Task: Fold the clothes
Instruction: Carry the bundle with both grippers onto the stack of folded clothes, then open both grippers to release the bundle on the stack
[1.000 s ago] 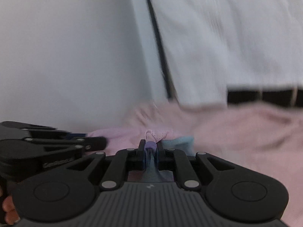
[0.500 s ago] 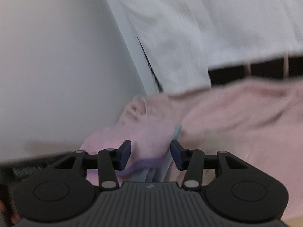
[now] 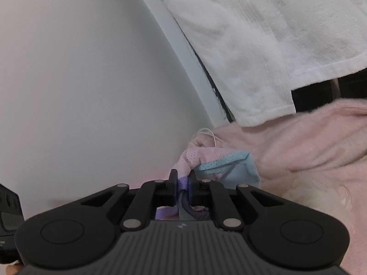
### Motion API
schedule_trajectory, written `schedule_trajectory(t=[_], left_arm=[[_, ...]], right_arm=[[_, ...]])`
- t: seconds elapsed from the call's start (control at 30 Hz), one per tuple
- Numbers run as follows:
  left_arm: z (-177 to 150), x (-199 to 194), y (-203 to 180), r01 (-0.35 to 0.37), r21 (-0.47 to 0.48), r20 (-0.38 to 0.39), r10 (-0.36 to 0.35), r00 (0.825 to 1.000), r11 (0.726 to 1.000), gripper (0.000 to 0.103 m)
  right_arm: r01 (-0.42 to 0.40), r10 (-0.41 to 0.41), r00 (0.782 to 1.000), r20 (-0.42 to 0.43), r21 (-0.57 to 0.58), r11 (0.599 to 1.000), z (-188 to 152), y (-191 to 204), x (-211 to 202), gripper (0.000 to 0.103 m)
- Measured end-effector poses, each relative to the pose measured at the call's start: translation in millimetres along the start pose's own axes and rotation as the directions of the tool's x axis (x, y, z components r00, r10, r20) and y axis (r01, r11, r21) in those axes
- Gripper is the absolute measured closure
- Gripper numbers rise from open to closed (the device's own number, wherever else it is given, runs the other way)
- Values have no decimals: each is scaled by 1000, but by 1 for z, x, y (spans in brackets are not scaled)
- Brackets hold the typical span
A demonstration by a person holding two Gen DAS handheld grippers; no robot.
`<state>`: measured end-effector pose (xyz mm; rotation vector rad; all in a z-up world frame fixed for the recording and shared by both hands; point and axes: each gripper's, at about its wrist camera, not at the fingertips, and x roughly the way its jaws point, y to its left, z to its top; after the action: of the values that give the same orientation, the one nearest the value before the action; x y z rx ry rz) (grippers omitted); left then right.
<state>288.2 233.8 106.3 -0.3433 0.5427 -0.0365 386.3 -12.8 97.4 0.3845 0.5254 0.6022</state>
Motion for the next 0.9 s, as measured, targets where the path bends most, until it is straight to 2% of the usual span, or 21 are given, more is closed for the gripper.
schedule_trajectory(t=[0.03,0.13,0.17,0.2,0.27,0.33,0.37,0.4,0.43,0.47,0.5,0.53,0.6,0.67,0.73,0.8,0.83,0.87,0.9], left_arm=[[-3,3,-2,-10,21,-15,10,1000,1000,99],[-8,4,-4,-46,51,-40,48,998,998,82],[-8,3,-3,-57,51,-44,59,997,997,76],[-9,1,-3,-69,51,-47,71,996,996,75],[-5,-14,-6,-101,61,3,101,995,993,66],[-1,-29,-14,-125,81,84,118,989,989,62],[0,-26,-18,-130,88,85,122,989,988,64],[-1,-18,-21,-134,95,64,129,990,986,64],[-1,-10,-24,-139,102,43,135,990,985,73],[-2,-2,-27,-143,110,22,142,990,984,87],[-2,6,-31,-147,117,1,148,989,982,89],[-4,14,-31,-163,119,-29,168,985,979,90],[-9,5,-26,-165,106,-26,169,985,981,90],[-8,-30,-22,-138,96,32,136,990,986,76],[-2,-72,-26,-136,96,78,129,989,986,67],[-2,-110,-41,-142,100,103,131,986,985,61],[-7,-126,-49,-139,100,105,128,986,985,51],[-16,-142,-58,-129,103,95,119,988,986,39],[-30,-153,-66,-113,109,78,105,991,988,33]], right_arm=[[17,-17,1000,1,3,1000,-1,0,-1,96],[108,-108,992,-64,-1,994,-11,-14,7,86],[122,-122,989,-79,-5,993,-13,-18,6,71],[149,-151,987,-50,-33,988,-14,-15,-2,59],[206,-206,979,10,-85,975,-14,-9,-17,59],[253,-244,967,79,-150,956,-12,2,-34,59],[257,-242,965,103,-174,951,-11,9,-39,60],[247,-230,968,103,-205,947,-10,14,-38,65],[240,-224,970,92,-236,942,-10,20,-35,69],[242,-238,970,45,-265,933,-12,22,-25,78],[246,-259,966,-10,-278,928,-15,21,-11,84],[263,-286,957,-55,-264,928,-18,18,-2,85],[293,-316,946,-70,-225,929,-19,14,-9,85],[280,-286,958,5,-216,935,-14,21,-48,81],[302,-289,953,90,-241,922,-7,32,-97,72],[303,-283,952,116,-248,920,-6,38,-139,60],[304,-279,952,128,-252,919,-5,40,-160,58],[306,-280,951,134,-261,915,-6,43,-179,51],[315,-293,949,120,-285,905,-16,44,-195,41]])
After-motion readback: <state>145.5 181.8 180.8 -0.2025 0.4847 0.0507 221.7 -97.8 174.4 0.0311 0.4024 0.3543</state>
